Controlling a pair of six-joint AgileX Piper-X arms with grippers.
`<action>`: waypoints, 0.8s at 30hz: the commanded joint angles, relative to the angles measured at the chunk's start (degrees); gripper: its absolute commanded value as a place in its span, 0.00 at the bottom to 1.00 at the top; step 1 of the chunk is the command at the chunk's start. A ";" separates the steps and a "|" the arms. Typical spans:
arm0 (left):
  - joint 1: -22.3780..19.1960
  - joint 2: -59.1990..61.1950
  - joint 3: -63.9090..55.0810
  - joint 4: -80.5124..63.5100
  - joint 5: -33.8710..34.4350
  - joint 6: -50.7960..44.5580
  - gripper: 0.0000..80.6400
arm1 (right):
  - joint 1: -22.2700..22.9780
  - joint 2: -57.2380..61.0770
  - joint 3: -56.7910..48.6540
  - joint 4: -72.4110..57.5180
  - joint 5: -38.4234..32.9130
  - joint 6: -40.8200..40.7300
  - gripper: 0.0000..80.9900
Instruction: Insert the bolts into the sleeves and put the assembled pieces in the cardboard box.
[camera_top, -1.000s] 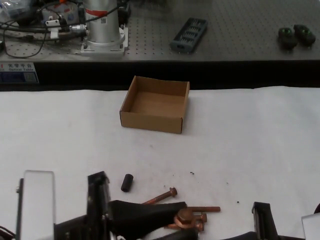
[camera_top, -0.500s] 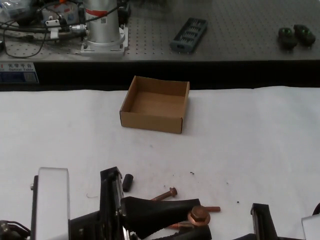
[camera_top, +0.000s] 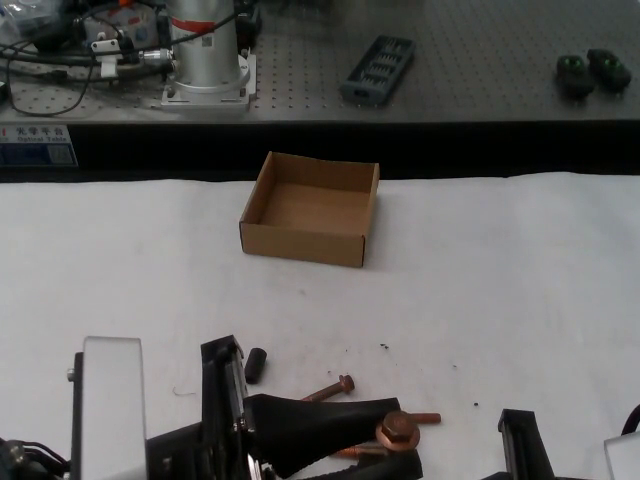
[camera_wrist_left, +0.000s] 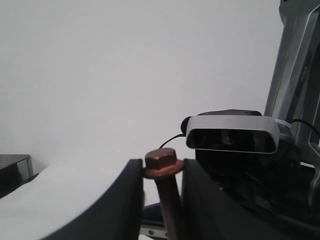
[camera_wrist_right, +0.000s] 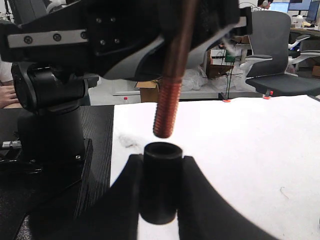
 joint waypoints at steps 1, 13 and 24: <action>-0.31 0.15 -0.68 -0.70 -0.53 1.06 0.01 | -0.23 0.21 -0.30 -0.97 -0.77 0.05 0.07; -0.31 2.45 -1.81 1.39 -0.04 0.93 0.01 | -0.23 0.21 -0.30 -0.97 -0.77 0.05 0.07; -1.85 5.40 -2.60 -1.54 1.73 0.41 0.01 | -0.23 0.21 -0.30 -0.97 -0.77 0.05 0.07</action>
